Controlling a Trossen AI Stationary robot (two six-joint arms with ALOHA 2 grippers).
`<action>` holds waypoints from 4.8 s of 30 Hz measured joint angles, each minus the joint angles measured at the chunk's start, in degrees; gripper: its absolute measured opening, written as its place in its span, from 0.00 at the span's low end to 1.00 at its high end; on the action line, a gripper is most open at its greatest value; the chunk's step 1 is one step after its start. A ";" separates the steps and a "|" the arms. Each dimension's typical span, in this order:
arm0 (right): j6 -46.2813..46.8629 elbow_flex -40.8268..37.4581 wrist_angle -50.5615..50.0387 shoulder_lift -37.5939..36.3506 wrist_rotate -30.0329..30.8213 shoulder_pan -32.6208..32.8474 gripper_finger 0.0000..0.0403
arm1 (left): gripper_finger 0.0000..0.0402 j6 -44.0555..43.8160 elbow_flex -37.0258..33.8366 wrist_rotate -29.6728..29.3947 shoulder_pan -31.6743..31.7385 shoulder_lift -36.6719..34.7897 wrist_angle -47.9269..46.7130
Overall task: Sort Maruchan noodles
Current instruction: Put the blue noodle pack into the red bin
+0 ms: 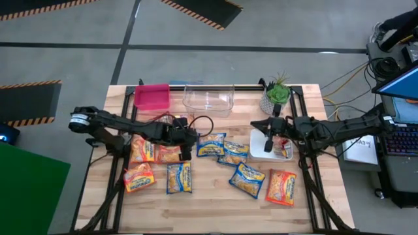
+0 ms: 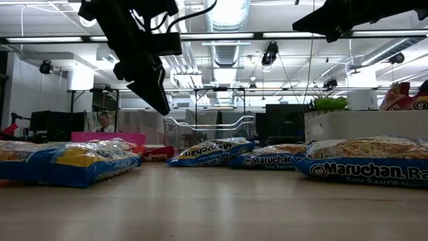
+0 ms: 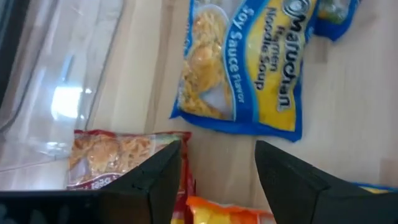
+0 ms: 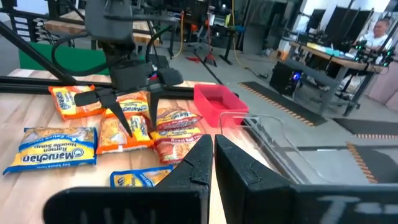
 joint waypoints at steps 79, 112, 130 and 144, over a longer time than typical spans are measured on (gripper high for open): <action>-2.28 4.57 -3.07 -0.92 -0.48 0.02 0.02 | 0.01 -1.54 1.42 0.91 -1.94 16.58 25.88; -1.67 4.55 -3.05 -0.94 -0.48 0.00 0.02 | 0.00 -16.41 1.26 6.90 54.25 -15.60 -0.92; -1.68 4.55 -3.05 -1.02 -0.48 0.01 0.02 | 0.00 -25.12 -3.94 6.76 55.12 -12.85 8.05; -0.62 5.53 -3.77 -0.85 -0.48 0.02 0.02 | 0.00 -29.18 -12.10 6.62 55.10 -12.98 18.11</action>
